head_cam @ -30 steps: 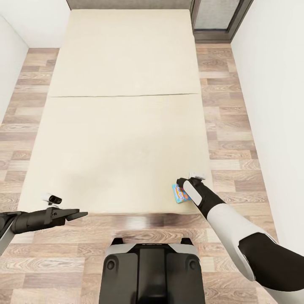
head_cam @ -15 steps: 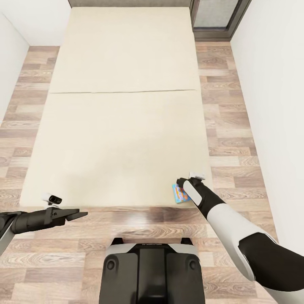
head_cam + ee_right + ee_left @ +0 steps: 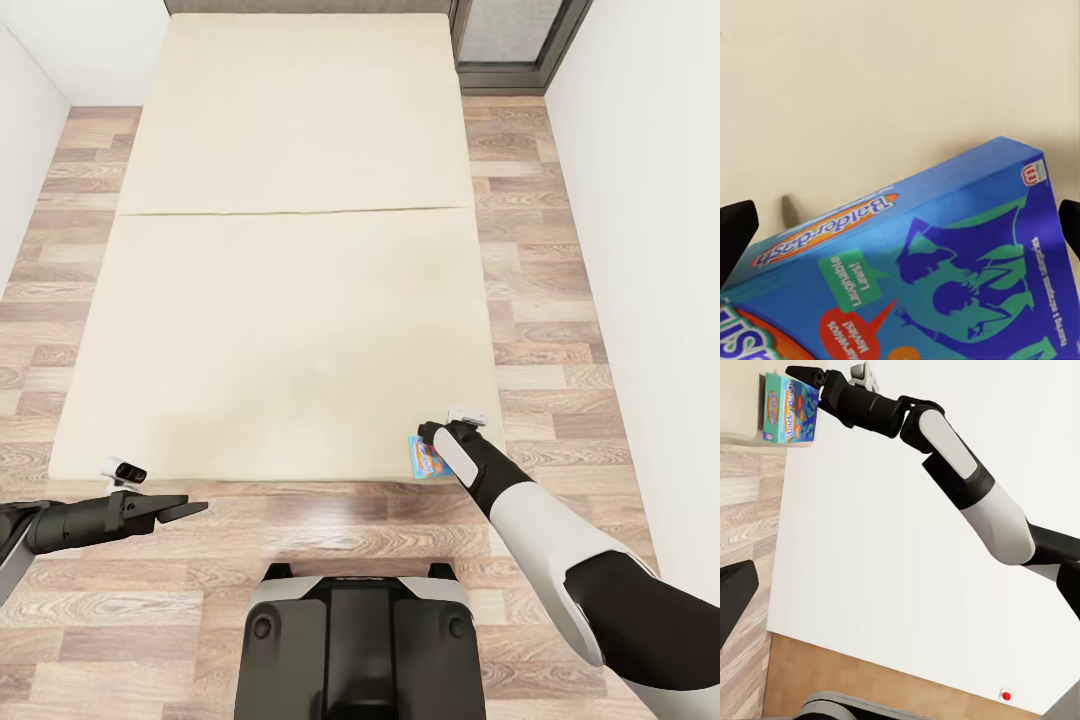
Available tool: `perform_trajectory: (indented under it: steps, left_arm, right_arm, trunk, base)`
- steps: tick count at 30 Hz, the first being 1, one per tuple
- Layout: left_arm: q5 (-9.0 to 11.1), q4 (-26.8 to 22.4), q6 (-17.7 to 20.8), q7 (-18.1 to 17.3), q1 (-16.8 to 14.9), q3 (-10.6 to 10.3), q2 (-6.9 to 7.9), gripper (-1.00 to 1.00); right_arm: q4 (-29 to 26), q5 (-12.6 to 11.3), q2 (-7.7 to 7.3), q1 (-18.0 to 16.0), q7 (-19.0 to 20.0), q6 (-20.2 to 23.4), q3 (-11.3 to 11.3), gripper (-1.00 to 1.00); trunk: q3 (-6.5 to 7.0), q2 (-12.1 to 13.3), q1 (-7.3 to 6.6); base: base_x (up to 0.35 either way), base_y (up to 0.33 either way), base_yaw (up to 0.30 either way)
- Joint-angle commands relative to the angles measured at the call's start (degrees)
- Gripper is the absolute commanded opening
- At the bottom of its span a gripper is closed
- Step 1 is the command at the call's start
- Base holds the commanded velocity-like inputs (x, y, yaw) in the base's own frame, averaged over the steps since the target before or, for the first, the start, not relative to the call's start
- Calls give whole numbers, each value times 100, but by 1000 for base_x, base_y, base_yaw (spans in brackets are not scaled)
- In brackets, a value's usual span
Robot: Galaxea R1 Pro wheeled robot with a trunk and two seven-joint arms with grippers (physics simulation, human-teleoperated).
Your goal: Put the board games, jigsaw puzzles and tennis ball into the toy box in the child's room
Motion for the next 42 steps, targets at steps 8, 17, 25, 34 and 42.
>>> perform_trajectory:
  steps: [8,17,25,34,42]
  left_arm:
    - [2,-2,61,-19,-1,-3,3,100]
    - [2,-2,61,-19,-1,-3,3,100]
    - [2,-2,61,-19,-1,-3,3,100]
    - [2,-2,61,-20,-1,-3,3,100]
    - [2,-2,61,-24,-1,-2,3,100]
  right_arm:
    - [-7,-36,-4,-4,-46,21,39,100]
    - [3,-34,-1,-3,-46,13,39,100]
    - [4,-34,5,-3,-46,13,39,100]
    - [4,-36,5,0,-46,5,39,100]
    - [4,-34,5,0,-46,4,39,100]
  trunk:
    - [-6,-9,3]
    - [-6,-9,3]
    - [-6,-9,3]
    - [-6,-9,3]
    - [-6,-9,3]
  base:
    - [-111,0,0]
    - [-26,0,0]
    - [-1,0,0]
    - [-47,0,0]
    - [-13,0,0]
